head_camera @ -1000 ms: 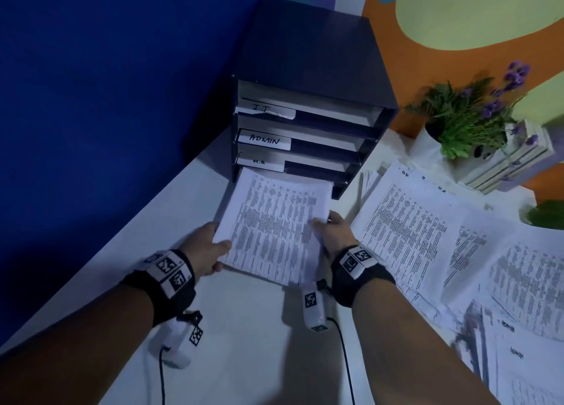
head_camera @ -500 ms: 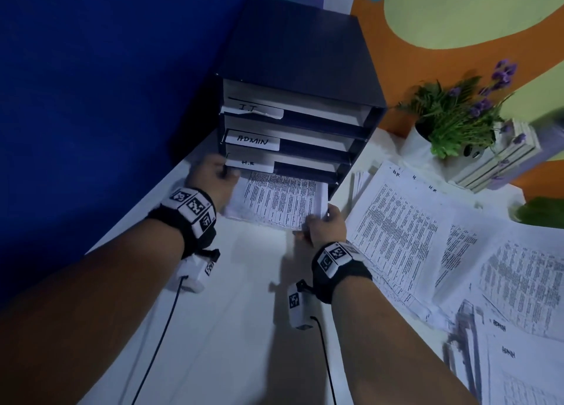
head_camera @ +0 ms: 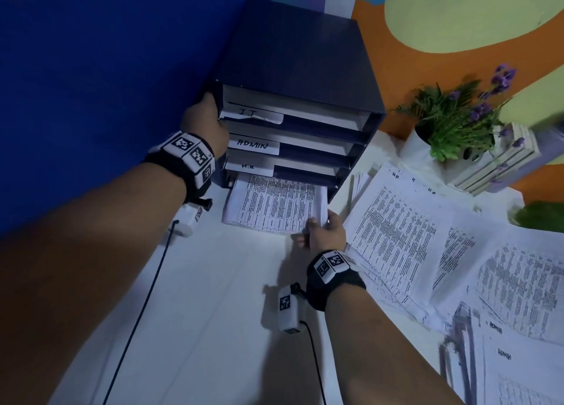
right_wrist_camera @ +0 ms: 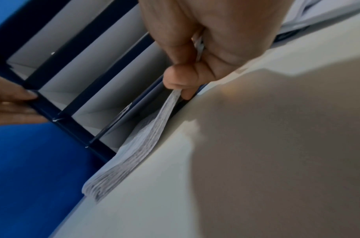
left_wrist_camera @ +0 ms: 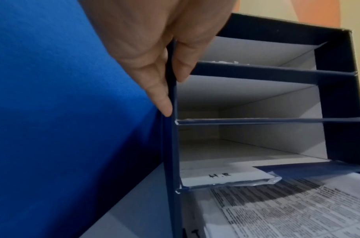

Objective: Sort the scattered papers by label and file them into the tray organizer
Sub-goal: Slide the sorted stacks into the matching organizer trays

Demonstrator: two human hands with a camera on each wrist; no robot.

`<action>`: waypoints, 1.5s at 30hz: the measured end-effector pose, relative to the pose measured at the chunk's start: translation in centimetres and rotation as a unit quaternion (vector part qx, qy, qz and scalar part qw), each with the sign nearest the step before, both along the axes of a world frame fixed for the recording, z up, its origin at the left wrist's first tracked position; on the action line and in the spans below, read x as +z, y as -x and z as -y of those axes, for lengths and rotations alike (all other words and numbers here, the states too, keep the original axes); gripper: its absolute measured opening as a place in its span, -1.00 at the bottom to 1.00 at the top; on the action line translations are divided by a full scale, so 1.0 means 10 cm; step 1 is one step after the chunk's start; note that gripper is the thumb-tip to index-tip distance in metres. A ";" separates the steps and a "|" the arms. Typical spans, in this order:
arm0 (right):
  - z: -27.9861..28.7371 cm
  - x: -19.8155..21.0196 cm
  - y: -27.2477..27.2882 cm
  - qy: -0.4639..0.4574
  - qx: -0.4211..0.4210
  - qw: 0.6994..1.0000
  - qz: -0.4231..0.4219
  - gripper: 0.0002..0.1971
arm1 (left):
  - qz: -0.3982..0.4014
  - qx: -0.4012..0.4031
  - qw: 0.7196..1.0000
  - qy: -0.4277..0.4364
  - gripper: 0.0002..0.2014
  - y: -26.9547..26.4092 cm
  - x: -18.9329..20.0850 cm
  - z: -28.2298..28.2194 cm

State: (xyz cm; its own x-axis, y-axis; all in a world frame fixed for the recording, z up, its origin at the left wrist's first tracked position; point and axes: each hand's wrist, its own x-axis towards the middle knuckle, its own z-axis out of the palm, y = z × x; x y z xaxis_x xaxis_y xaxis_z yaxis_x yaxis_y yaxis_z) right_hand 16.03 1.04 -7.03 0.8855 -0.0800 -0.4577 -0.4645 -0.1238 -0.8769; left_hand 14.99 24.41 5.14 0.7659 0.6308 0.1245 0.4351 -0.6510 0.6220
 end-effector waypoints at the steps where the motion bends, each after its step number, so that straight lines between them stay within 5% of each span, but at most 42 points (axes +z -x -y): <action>1: 0.00 -0.03 0.01 -0.008 -0.005 1.000 -0.002 -0.60 | 0.001 -0.003 1.000 -0.003 -0.74 0.05 0.01 0.00; 6: -0.04 -0.02 0.11 -0.046 -0.029 0.998 -0.011 -0.68 | 0.021 -0.011 1.000 0.001 -0.95 0.40 -0.02 0.00; 11: -0.14 0.01 0.23 -0.012 -0.033 0.999 -0.025 -0.95 | 0.026 -0.005 1.000 0.005 -0.90 0.82 -0.07 0.07; 20: -0.20 -0.14 0.34 0.067 -0.018 0.997 -0.033 -0.96 | 0.047 0.002 0.999 0.025 -0.84 1.25 -0.09 0.20; 25: -0.24 -0.14 0.40 0.107 0.008 0.994 0.000 -0.64 | 0.042 -0.002 0.999 0.017 -0.86 1.23 -0.07 0.22; 32: -0.04 0.09 0.55 0.081 0.000 0.997 -0.009 -0.65 | 0.026 -0.006 0.999 0.026 -0.89 1.09 -0.01 0.25; 35: 0.19 0.26 0.68 0.079 0.060 0.994 -0.037 -0.86 | 0.025 -0.016 0.998 0.055 -0.90 1.06 -0.02 0.22; 40: 0.74 0.50 1.03 0.040 0.184 0.981 -0.049 -0.74 | 0.051 0.020 0.989 0.140 -0.23 1.17 -0.13 0.38; 45: 1.64 0.61 1.27 0.078 0.216 0.972 -0.046 -0.80 | -0.018 0.016 0.986 0.165 -0.28 1.44 -0.45 0.94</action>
